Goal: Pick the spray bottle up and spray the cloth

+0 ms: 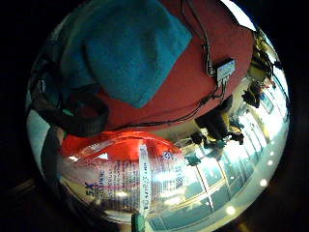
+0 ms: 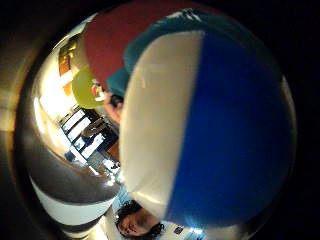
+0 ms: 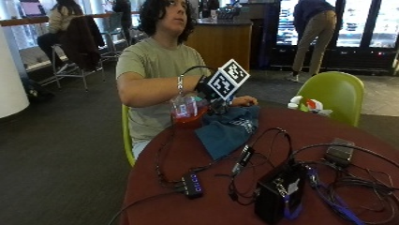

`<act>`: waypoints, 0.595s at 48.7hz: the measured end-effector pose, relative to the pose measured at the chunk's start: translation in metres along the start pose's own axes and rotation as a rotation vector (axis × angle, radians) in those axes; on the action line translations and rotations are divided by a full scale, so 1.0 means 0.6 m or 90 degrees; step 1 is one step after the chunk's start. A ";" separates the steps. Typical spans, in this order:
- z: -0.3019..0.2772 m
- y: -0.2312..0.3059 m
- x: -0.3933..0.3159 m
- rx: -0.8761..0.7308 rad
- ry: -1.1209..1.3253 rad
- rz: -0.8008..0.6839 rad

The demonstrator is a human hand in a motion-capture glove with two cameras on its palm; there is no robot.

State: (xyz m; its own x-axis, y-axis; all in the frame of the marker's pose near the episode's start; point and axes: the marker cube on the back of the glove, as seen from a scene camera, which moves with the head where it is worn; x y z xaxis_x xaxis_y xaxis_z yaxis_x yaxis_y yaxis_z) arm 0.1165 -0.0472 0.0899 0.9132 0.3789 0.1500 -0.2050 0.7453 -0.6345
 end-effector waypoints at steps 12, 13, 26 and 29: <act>-0.097 0.063 -0.051 0.242 -0.163 -0.167; -0.103 0.067 -0.059 0.272 -0.181 -0.185; -0.142 0.066 -0.196 0.467 -0.376 -0.447; -0.145 0.047 -0.228 0.490 -0.416 -0.494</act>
State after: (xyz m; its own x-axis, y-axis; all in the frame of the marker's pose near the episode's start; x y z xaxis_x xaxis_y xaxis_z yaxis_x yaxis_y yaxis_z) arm 0.0161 -0.1256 -0.0146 0.5872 -0.2620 0.7659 -0.0476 0.9333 0.3558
